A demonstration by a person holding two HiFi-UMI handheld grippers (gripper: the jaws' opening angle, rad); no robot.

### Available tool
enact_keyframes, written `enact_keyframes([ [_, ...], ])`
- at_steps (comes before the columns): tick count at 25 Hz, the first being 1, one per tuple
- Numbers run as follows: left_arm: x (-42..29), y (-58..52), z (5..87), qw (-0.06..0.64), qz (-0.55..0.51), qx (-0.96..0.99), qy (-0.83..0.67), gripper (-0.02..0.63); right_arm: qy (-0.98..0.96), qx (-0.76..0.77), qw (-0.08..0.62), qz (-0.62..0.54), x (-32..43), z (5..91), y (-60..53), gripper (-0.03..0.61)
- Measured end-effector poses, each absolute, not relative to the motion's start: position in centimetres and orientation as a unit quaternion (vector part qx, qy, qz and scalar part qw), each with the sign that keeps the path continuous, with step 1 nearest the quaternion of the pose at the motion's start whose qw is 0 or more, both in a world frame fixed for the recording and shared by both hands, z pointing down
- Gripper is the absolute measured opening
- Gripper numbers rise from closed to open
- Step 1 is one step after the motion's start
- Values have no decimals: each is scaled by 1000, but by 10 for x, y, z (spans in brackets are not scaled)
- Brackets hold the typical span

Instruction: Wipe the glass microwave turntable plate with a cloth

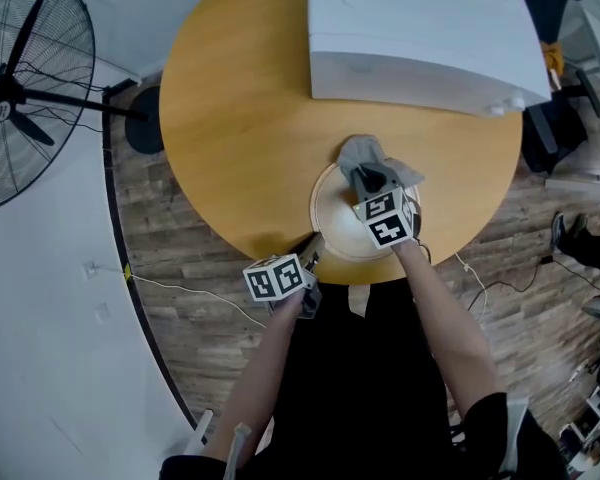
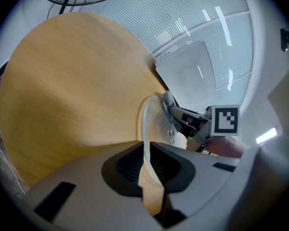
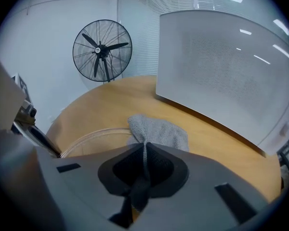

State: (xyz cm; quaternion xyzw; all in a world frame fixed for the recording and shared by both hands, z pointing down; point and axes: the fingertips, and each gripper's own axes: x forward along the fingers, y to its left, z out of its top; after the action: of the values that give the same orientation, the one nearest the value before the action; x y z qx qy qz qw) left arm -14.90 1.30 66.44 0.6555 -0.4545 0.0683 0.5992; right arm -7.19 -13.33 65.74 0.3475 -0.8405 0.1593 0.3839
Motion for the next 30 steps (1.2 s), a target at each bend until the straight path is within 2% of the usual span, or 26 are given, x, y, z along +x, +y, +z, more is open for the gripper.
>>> enact_keyframes([
  [13, -150, 14, 666, 596, 69, 653, -462, 34, -874, 213, 397, 179, -139, 660, -48, 20],
  [30, -152, 14, 665, 593, 70, 647, -473, 27, -886, 136, 393, 206, -115, 662, 32, 20],
])
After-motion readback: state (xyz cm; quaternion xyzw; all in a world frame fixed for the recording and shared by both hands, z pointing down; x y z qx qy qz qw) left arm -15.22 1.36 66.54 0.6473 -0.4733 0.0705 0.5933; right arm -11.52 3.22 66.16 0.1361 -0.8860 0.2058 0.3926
